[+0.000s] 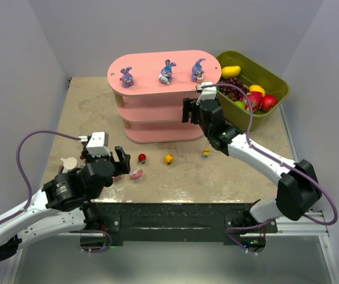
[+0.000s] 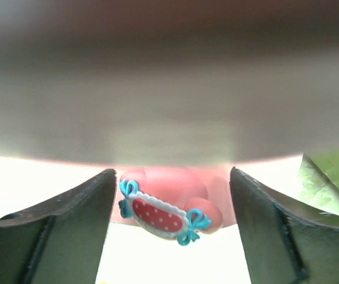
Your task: Place and organize the plastic toys onto the shelf
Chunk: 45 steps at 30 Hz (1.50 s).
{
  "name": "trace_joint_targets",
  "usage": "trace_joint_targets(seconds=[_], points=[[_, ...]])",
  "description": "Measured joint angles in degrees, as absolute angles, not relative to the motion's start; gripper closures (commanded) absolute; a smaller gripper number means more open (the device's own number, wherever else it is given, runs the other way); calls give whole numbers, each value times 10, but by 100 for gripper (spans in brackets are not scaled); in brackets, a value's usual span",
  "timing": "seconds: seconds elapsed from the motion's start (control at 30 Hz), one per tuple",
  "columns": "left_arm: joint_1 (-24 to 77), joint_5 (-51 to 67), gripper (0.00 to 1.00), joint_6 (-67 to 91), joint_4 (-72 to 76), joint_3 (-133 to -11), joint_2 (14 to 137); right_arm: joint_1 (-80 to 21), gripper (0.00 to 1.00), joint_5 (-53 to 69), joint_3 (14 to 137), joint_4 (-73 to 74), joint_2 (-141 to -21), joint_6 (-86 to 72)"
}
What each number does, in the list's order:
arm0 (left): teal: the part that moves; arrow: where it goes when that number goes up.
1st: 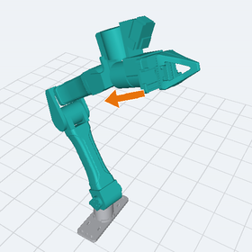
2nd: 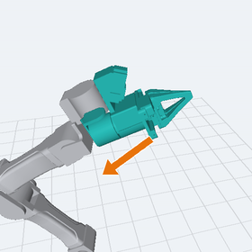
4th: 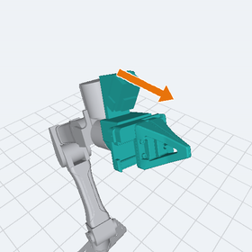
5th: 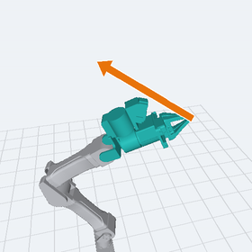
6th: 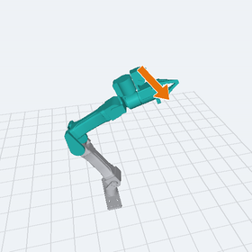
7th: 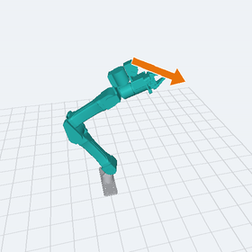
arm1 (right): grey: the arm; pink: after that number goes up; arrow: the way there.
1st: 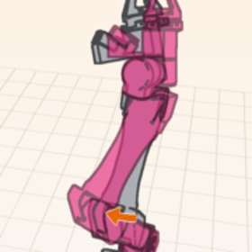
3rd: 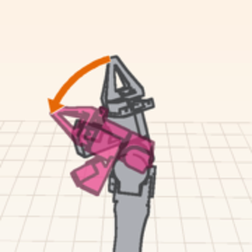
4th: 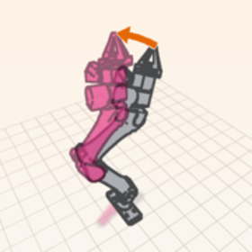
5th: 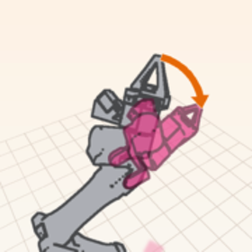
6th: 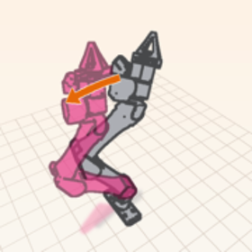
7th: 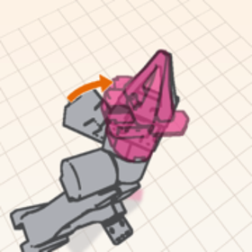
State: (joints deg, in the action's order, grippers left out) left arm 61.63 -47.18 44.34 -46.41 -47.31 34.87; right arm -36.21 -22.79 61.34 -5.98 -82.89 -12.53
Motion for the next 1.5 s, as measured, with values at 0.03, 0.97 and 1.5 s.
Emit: trace_joint_targets(seconds=[0.03, 0.97, 1.5], points=[[616, -472, 18, 443, -464, -473, 349, -362, 14, -227, 613, -57, -825, -124], [616, -465, 16, 445, -460, -473, 348, -507, 15, 41, 432, -114, -641, -131], [616, -460, 16, 459, -478, -475, 318, -668, 14, 5, 474, -224, -968, -131]])
